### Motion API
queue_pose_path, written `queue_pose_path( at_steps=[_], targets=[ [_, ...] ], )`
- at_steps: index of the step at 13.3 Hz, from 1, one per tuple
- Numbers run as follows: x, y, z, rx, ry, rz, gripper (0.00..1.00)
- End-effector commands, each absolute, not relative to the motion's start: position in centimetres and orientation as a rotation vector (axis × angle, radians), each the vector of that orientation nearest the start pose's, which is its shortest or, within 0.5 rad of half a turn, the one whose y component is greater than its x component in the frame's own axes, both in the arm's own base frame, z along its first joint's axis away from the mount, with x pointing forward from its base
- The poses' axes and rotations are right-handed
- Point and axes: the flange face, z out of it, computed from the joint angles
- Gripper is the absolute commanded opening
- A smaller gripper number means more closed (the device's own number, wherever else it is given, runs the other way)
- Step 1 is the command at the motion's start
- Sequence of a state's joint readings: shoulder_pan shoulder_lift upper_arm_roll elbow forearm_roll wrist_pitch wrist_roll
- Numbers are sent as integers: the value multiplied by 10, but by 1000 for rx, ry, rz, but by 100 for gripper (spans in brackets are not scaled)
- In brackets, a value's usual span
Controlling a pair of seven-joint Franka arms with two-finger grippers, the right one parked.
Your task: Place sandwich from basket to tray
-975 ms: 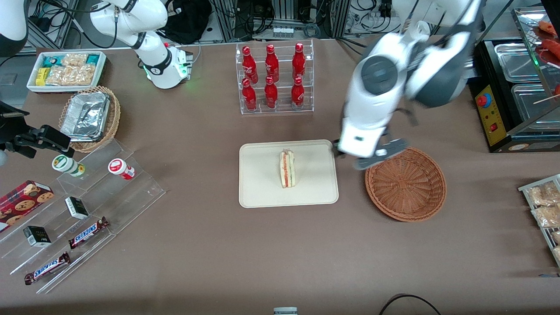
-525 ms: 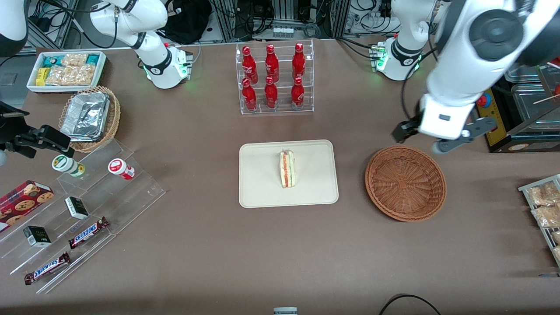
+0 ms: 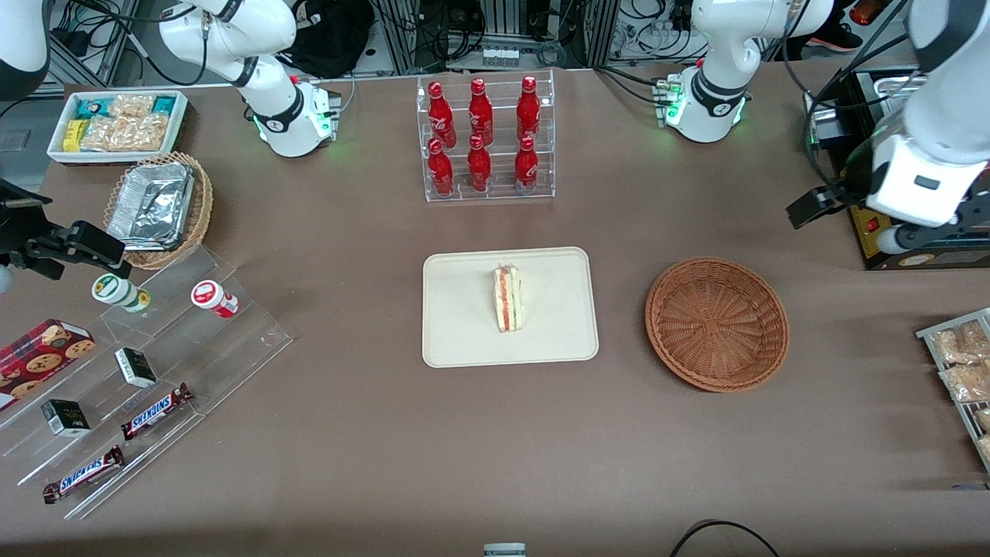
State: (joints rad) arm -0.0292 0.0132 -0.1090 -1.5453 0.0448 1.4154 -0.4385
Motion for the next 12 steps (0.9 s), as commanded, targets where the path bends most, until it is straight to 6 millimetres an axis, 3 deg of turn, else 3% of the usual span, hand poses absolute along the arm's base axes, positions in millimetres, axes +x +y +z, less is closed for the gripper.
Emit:
queue_pose_path(
  at_steps=[1, 3, 6, 12],
  targets=[
    [527, -56, 631, -3048, -358, 226, 100],
    [535, -55, 636, -3072, -350, 219, 100],
    [533, -42, 642, -3107, -101, 207, 100],
    [538, -32, 649, -3083, -92, 120, 100]
  ],
)
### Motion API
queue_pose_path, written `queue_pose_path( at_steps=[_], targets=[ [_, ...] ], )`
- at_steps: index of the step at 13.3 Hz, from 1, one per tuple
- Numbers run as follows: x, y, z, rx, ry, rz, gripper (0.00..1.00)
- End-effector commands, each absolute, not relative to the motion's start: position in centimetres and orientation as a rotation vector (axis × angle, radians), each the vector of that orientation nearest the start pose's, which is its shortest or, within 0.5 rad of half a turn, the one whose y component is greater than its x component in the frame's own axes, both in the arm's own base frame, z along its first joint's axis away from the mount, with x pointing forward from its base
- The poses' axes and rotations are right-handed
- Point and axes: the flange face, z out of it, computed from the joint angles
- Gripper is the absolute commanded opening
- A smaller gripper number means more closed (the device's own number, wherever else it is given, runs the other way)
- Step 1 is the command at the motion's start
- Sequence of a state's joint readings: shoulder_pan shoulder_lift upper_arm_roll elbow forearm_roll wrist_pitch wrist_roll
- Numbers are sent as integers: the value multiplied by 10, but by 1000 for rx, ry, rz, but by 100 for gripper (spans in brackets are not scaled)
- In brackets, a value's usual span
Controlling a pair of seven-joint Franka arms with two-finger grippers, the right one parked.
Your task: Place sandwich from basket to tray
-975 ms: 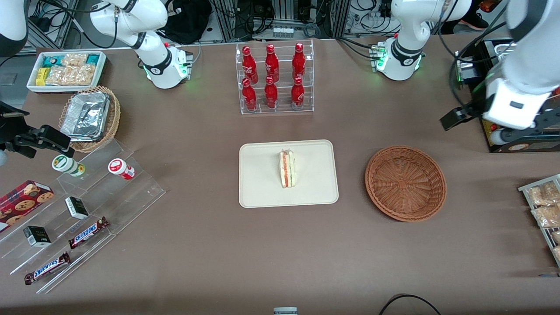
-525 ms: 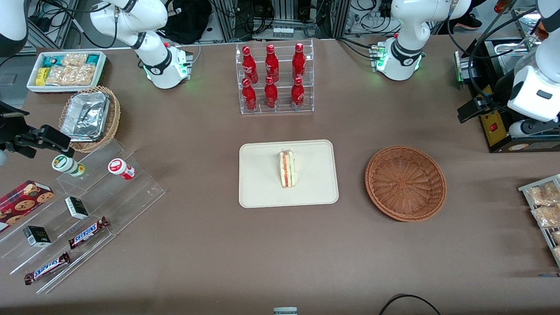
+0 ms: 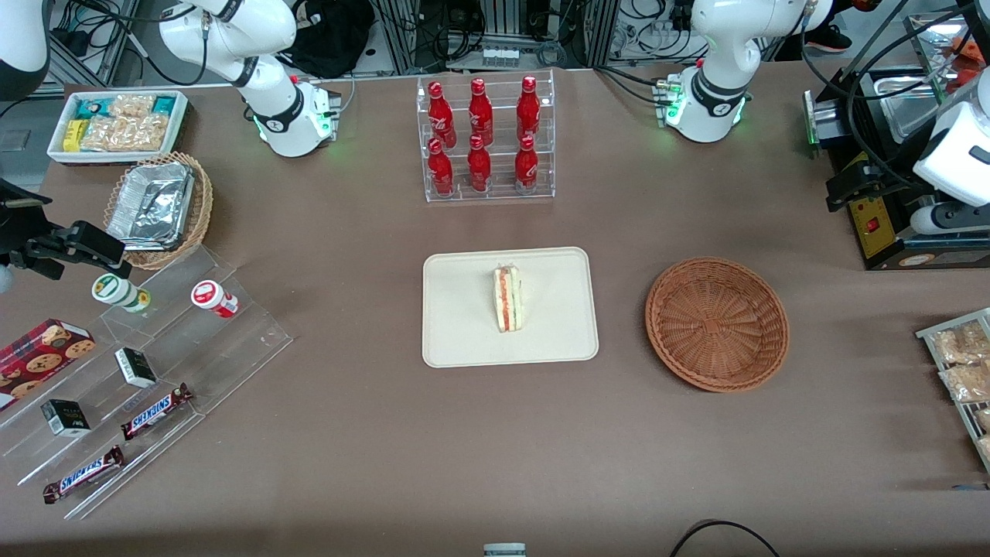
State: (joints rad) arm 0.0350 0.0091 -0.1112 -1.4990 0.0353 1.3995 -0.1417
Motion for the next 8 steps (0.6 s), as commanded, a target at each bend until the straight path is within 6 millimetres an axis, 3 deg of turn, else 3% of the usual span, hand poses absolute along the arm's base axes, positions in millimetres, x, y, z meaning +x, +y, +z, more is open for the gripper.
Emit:
queue_pose_path(
  at_steps=[1, 8],
  targets=[
    [537, -32, 650, -3085, -92, 118, 100],
    [542, -31, 645, -3091, -121, 116, 100]
  ],
)
